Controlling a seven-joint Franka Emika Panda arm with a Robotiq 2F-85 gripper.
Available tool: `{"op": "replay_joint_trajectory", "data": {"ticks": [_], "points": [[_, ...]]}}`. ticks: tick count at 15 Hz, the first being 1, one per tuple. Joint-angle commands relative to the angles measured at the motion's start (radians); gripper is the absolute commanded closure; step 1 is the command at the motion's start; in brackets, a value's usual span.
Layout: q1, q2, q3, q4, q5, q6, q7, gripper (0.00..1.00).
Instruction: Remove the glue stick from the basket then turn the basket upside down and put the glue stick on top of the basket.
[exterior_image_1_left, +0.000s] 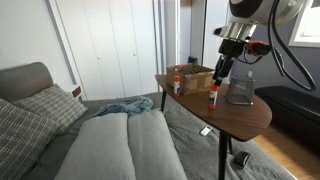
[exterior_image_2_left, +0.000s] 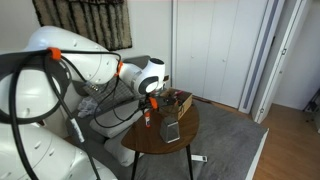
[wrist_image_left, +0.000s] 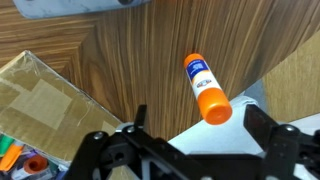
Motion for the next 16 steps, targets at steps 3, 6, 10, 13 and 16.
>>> {"op": "replay_joint_trajectory", "data": {"ticks": [3, 6, 10, 13, 16], "points": [[0.033, 0.043, -0.018, 0.011, -0.045, 0.035, 0.068, 0.46], [0.035, 0.050, -0.021, 0.011, -0.042, 0.032, 0.070, 0.68], [0.028, 0.017, -0.023, 0.016, -0.062, 0.008, 0.083, 0.94], [0.024, -0.041, -0.025, 0.029, -0.097, -0.028, 0.101, 0.92], [0.008, -0.128, -0.022, 0.053, -0.189, -0.087, 0.147, 0.92]]}}
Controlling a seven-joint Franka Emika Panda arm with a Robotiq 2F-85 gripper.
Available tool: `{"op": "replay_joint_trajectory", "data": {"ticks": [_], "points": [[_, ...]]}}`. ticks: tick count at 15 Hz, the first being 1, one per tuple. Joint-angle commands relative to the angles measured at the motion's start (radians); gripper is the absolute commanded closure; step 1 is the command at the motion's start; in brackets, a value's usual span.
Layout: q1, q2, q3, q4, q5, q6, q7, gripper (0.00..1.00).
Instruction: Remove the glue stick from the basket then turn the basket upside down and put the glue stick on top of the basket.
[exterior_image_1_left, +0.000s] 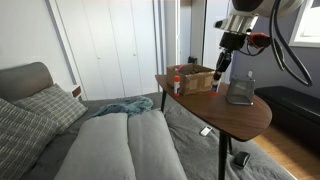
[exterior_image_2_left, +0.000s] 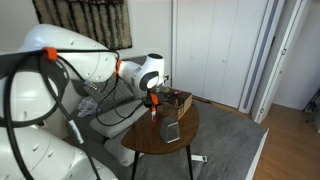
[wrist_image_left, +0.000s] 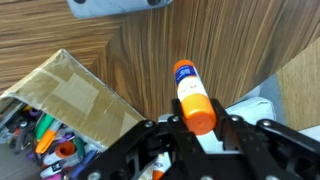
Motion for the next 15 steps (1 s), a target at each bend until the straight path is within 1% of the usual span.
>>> {"op": "replay_joint_trajectory", "data": {"ticks": [1, 3, 5, 7, 11, 15], "points": [[-0.007, -0.136, -0.010, 0.028, -0.133, -0.110, 0.079, 0.92], [-0.016, -0.183, -0.025, 0.057, -0.188, -0.164, 0.104, 0.92], [-0.020, -0.214, -0.054, 0.086, -0.216, -0.204, 0.123, 0.92], [-0.018, -0.226, -0.090, 0.105, -0.218, -0.223, 0.125, 0.92], [-0.017, -0.197, -0.147, 0.116, -0.200, -0.257, 0.123, 0.92], [-0.020, -0.176, -0.177, 0.117, -0.191, -0.279, 0.119, 0.92]]}}
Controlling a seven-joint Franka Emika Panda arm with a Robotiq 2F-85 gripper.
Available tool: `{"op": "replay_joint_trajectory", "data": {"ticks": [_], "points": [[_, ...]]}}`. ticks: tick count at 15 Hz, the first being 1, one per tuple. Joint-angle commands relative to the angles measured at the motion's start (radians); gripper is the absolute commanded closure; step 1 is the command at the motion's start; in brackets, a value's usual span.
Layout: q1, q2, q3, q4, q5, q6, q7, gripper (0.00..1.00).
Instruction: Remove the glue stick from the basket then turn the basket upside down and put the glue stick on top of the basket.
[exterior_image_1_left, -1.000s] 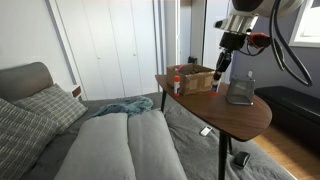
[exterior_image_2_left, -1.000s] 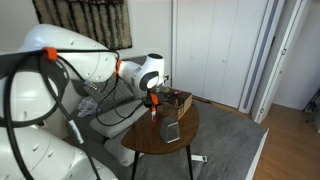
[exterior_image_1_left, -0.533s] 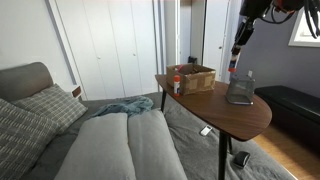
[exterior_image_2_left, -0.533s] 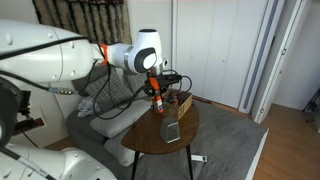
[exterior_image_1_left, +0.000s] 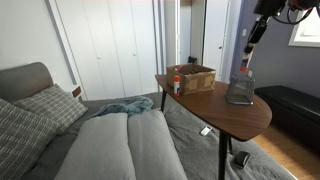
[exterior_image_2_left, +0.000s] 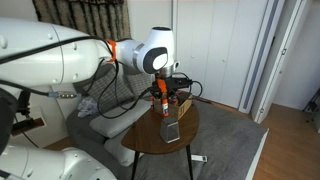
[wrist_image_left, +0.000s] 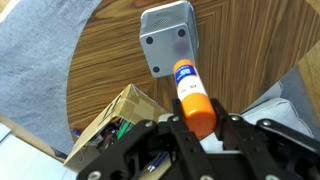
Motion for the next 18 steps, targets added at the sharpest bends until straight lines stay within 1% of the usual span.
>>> {"op": "replay_joint_trajectory", "data": {"ticks": [1, 11, 12, 13, 14, 15, 18], "points": [[0.000, 0.027, -0.016, 0.018, 0.003, -0.029, 0.019, 0.92], [-0.006, 0.095, -0.006, 0.016, -0.006, -0.016, 0.043, 0.92], [-0.007, 0.095, -0.002, 0.019, -0.011, -0.014, 0.047, 0.44], [-0.005, 0.091, -0.002, 0.022, -0.008, -0.018, 0.045, 0.42], [-0.006, 0.085, 0.001, 0.024, -0.011, -0.018, 0.048, 0.37], [-0.005, 0.079, 0.005, 0.027, -0.012, -0.019, 0.049, 0.31], [-0.007, 0.054, 0.023, 0.038, -0.026, -0.025, 0.064, 0.08]]}}
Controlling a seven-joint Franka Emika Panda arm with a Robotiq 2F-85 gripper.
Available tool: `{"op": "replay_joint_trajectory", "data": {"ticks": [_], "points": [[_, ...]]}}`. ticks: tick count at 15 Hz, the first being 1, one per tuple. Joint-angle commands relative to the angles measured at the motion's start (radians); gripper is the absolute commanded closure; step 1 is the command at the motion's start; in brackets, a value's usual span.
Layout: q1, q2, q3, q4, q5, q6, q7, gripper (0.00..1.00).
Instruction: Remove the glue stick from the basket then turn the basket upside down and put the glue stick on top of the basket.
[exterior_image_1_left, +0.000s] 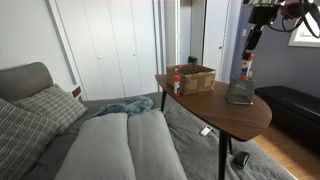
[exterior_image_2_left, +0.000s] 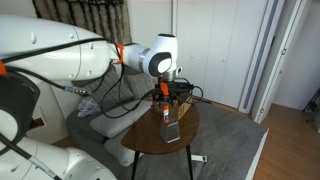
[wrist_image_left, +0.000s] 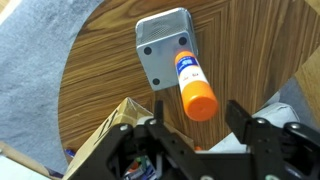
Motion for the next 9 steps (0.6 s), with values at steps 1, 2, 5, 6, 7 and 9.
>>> {"op": "replay_joint_trajectory", "data": {"ticks": [1, 2, 5, 6, 7, 9], "points": [[-0.007, -0.038, 0.029, 0.027, -0.028, -0.032, 0.041, 0.02], [-0.005, -0.050, 0.032, 0.031, -0.027, -0.037, 0.043, 0.00], [-0.001, -0.099, 0.045, 0.036, -0.041, -0.053, 0.043, 0.00], [-0.004, -0.118, 0.054, 0.037, -0.055, -0.064, 0.051, 0.00], [-0.003, -0.137, 0.059, 0.039, -0.059, -0.082, 0.060, 0.00], [0.001, -0.178, 0.065, 0.045, -0.053, -0.137, 0.093, 0.00]]}}
